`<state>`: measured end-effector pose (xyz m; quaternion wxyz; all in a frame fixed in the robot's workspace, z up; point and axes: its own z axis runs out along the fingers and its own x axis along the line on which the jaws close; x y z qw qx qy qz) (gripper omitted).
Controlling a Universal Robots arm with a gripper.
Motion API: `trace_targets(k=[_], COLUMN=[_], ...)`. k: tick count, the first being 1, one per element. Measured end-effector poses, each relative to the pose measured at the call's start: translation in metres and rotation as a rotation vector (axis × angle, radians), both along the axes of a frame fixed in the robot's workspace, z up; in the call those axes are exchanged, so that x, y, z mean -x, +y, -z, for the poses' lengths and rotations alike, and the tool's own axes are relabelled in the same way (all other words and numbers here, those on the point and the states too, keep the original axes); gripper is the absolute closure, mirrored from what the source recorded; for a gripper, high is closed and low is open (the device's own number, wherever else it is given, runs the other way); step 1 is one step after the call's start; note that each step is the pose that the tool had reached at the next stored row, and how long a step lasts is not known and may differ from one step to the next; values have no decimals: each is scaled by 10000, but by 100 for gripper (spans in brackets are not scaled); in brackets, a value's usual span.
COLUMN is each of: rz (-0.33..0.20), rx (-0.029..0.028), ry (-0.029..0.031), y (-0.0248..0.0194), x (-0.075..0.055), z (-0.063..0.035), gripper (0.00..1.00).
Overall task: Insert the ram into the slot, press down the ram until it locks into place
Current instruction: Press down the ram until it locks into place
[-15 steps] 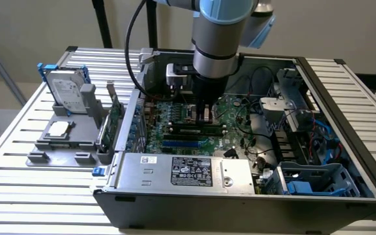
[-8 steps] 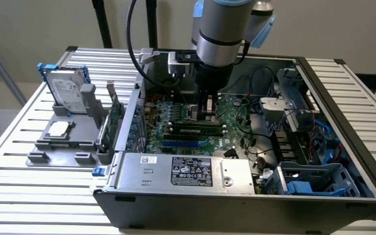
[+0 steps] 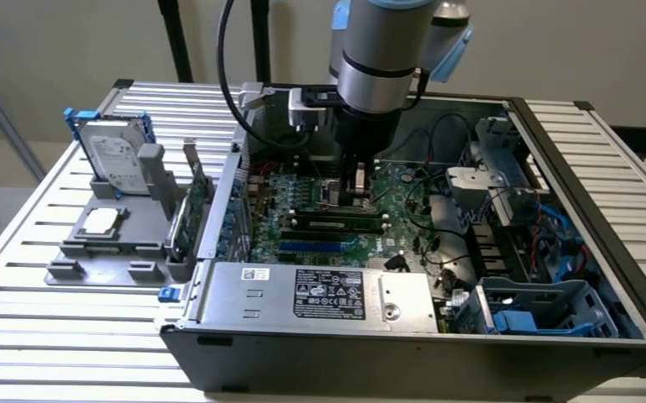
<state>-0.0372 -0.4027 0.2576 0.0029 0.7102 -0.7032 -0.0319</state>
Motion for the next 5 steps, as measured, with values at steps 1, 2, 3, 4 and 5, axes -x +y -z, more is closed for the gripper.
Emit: trace_targets(k=[1, 2, 3, 4, 5], rz=[0, -1, 0, 0, 0], rx=[0, 0, 0, 0, 0], ry=[0, 0, 0, 0, 0], y=[0, 0, 0, 0, 0], x=[0, 0, 0, 0, 0], z=[0, 0, 0, 0, -1], gripper=[89, 89, 89, 89, 89])
